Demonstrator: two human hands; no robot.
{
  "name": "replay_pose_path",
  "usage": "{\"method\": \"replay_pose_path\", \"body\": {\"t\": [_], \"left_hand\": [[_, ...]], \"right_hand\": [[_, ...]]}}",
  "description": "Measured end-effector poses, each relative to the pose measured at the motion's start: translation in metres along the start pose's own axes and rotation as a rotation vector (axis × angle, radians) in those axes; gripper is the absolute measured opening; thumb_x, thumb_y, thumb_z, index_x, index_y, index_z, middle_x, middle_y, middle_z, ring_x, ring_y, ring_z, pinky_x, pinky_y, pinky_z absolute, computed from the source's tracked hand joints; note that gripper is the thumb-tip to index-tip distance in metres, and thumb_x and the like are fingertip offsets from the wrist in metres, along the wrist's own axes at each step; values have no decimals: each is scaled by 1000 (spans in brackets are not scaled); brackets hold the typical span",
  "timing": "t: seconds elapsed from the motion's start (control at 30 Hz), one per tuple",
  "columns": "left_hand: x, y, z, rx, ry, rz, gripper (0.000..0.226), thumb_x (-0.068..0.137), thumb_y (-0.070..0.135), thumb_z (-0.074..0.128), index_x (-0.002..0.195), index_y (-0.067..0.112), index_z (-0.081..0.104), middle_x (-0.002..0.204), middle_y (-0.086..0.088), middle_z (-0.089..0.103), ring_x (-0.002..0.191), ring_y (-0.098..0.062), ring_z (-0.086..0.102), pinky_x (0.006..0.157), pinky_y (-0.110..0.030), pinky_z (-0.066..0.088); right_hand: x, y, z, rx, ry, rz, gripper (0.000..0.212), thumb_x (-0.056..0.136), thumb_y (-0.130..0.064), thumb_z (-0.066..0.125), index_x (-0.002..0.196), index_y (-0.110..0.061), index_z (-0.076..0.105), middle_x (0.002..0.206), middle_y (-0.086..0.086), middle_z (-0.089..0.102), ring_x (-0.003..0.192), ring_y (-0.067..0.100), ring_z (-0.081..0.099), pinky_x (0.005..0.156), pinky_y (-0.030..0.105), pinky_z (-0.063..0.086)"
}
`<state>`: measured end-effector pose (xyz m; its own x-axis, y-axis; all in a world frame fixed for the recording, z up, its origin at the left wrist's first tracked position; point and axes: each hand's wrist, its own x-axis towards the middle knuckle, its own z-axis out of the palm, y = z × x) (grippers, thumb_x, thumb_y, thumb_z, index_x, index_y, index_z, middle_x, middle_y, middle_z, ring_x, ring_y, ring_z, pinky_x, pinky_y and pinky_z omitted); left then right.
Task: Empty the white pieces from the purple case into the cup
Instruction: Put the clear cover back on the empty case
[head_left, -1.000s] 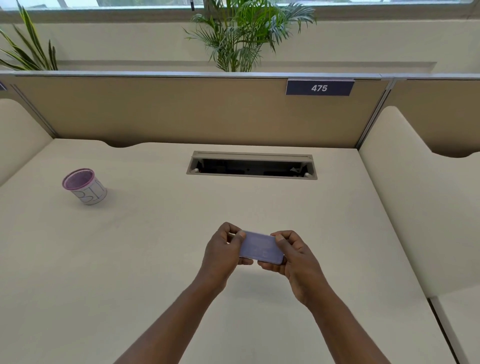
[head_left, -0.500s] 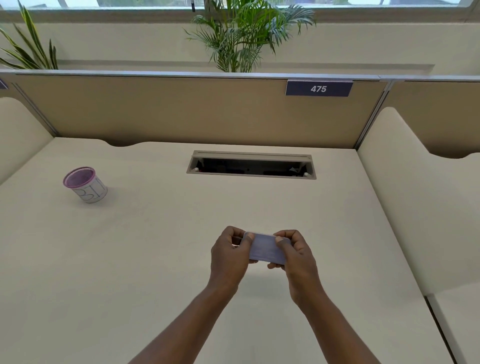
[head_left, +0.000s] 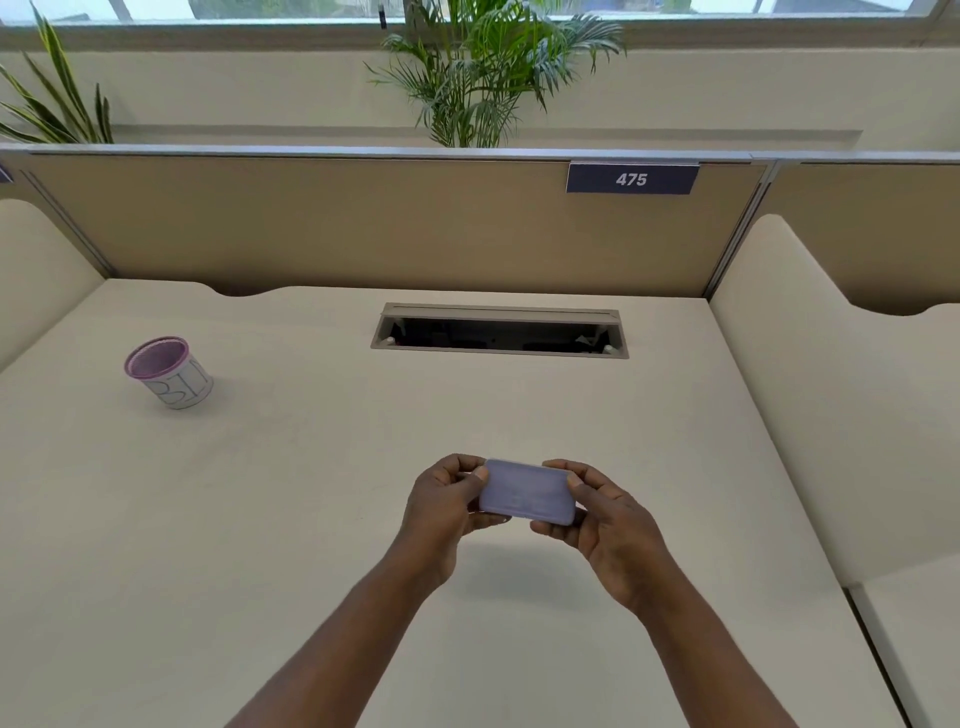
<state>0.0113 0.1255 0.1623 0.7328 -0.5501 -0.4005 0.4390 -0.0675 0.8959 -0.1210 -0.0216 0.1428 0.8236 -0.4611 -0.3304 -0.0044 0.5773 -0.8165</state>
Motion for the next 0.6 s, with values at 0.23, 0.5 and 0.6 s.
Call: {"method": "replay_pose_path", "body": {"t": [0.23, 0.5, 0.6], "left_hand": [[7, -5, -3, -8, -62, -12, 19, 99, -4, 50, 110, -2, 66, 94, -19, 66, 84, -31, 70, 83, -45, 61], [28, -21, 15, 17, -31, -42, 24, 98, 3, 52, 109, 14, 71, 100, -15, 76, 87, -27, 74, 71, -36, 61], [43, -32, 30, 321, -1, 46, 25, 96, 14, 56, 113, 26, 68, 100, -7, 74, 95, -24, 71, 78, -38, 61]], "right_hand": [[-1, 0, -14, 79, -62, 35, 31, 100, -3, 48, 119, -7, 72, 124, 17, 72, 106, 39, 71, 83, 44, 61], [0, -13, -26, -139, 23, -55, 29, 92, -23, 67, 119, -15, 73, 120, 9, 75, 107, 30, 72, 86, 42, 61], [6, -25, -41, -301, 128, -158, 20, 95, -17, 68, 113, -20, 76, 114, 4, 77, 101, 28, 73, 82, 39, 62]]}}
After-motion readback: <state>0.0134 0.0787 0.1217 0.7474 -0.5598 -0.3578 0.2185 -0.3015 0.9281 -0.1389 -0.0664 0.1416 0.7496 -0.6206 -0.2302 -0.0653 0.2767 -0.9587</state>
